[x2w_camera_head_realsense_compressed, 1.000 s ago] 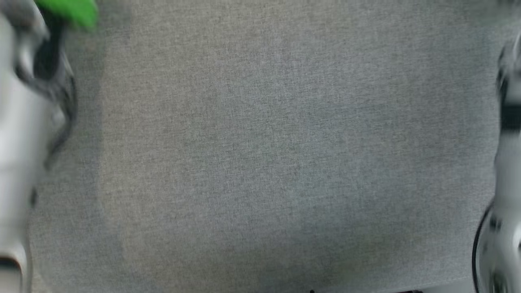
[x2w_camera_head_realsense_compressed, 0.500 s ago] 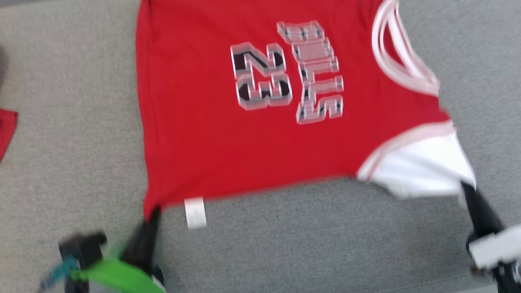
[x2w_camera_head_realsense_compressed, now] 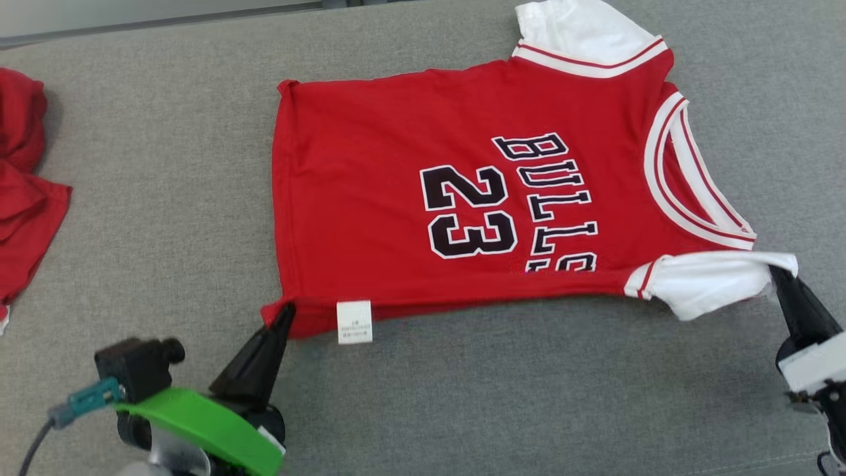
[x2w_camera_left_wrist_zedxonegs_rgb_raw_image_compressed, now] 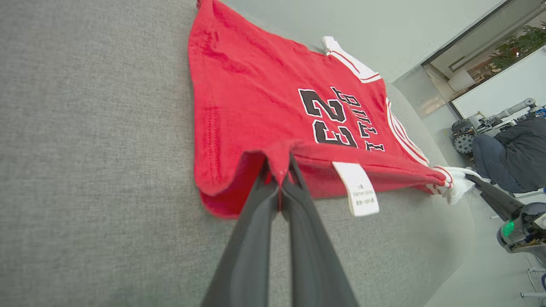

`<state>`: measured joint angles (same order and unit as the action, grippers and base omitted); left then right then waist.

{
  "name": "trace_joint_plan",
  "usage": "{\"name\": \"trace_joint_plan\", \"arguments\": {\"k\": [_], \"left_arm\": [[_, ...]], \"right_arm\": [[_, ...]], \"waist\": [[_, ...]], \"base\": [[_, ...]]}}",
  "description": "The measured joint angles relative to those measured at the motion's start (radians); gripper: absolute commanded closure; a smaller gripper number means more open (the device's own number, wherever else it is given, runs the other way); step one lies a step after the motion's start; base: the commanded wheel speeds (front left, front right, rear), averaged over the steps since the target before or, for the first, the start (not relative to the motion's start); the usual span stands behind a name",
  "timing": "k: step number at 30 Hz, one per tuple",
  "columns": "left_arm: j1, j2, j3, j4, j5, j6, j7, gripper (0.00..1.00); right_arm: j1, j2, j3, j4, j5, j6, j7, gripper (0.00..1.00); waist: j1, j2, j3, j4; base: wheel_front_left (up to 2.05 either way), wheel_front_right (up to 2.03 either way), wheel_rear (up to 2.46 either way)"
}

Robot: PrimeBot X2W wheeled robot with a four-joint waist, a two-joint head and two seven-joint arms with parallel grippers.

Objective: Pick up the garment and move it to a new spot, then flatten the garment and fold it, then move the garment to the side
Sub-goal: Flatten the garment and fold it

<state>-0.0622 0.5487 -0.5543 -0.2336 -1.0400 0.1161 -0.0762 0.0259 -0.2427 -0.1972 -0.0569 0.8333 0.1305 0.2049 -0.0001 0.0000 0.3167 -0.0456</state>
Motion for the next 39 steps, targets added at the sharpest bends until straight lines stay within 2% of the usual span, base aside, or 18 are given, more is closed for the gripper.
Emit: {"name": "trace_joint_plan", "arguments": {"k": [8,9,10,11,12,15,19,22,27,30,31,33,39], "left_arm": [[-0.249,-0.007,-0.003,0.057,-0.046,0.011,0.2,1.0],[-0.271,-0.013,-0.005,0.074,-0.05,0.016,0.215,1.0],[-0.295,-0.023,-0.005,0.101,-0.054,0.021,0.23,0.95],[-0.316,-0.037,-0.005,0.129,-0.071,0.025,0.244,0.6],[-0.331,-0.046,-0.01,0.153,-0.072,0.025,0.251,0.0],[-0.389,-0.047,-0.027,0.23,-0.014,0.028,0.249,0.0],[-0.402,-0.05,-0.023,0.271,0.008,0.029,0.206,0.0],[-0.341,-0.025,-0.005,0.239,-0.001,0.03,0.181,0.0],[-0.219,-0.005,0.001,0.21,-0.026,0.052,0.159,0.0],[-0.203,-0.021,0.014,0.218,-0.057,0.053,0.152,0.0],[-0.199,-0.036,0.025,0.221,-0.093,0.046,0.153,0.0],[-0.202,-0.034,0.025,0.23,-0.093,0.033,0.158,0.0],[-0.262,-0.038,-0.002,0.267,-0.097,-0.007,0.203,0.0]], "right_arm": [[-0.322,-0.05,0.041,0.109,-0.139,0.0,0.148,1.0],[-0.352,-0.047,0.04,0.126,-0.156,0.0,0.157,0.89],[-0.386,-0.044,0.041,0.149,-0.172,0.0,0.176,0.56],[-0.41,-0.048,0.049,0.17,-0.2,0.0,0.195,0.0],[-0.428,-0.052,0.05,0.19,-0.232,0.0,0.204,0.0],[-0.483,-0.053,0.04,0.211,-0.281,0.0,0.202,0.0],[-0.466,-0.088,0.046,0.138,-0.315,0.0,0.156,0.0],[-0.361,-0.118,0.039,0.041,-0.343,0.0,0.15,0.0],[-0.154,-0.15,0.033,-0.063,-0.397,0.0,0.237,0.0],[-0.132,-0.155,0.03,-0.064,-0.43,0.0,0.271,0.0],[-0.134,-0.152,0.032,-0.057,-0.424,0.0,0.286,0.0],[-0.144,-0.156,0.052,-0.036,-0.432,0.0,0.311,0.0],[-0.261,-0.182,0.118,0.063,-0.446,0.0,0.357,0.0]], "waist": [[0.0,0.0,0.042,0.017],[0.0,0.0,0.047,0.018],[0.0,0.0,0.055,0.02],[0.0,0.0,0.062,0.023],[0.0,0.0,0.068,0.024],[0.0,0.0,0.087,0.029],[0.0001,0.0,0.095,0.037],[0.0001,0.0,0.089,0.031],[0.0001,0.0,0.099,0.011],[0.0,0.0,0.116,0.001],[0.0,0.0,0.122,-0.002],[0.0001,0.0,0.135,-0.006],[0.0001,0.0001,0.17,-0.001]], "base": [[0.0,0.0,0.0],[0.0,0.0,0.0],[0.0,0.0,0.0],[0.0,0.0,0.0],[0.0,0.0,0.0],[0.0,0.0,0.0],[0.0,0.0,0.0],[0.0,0.0,0.0],[0.0,0.0,0.0],[0.0,0.0,0.0],[0.0,0.0,0.0],[0.0,0.0,0.0],[0.0,0.0,0.0]]}}
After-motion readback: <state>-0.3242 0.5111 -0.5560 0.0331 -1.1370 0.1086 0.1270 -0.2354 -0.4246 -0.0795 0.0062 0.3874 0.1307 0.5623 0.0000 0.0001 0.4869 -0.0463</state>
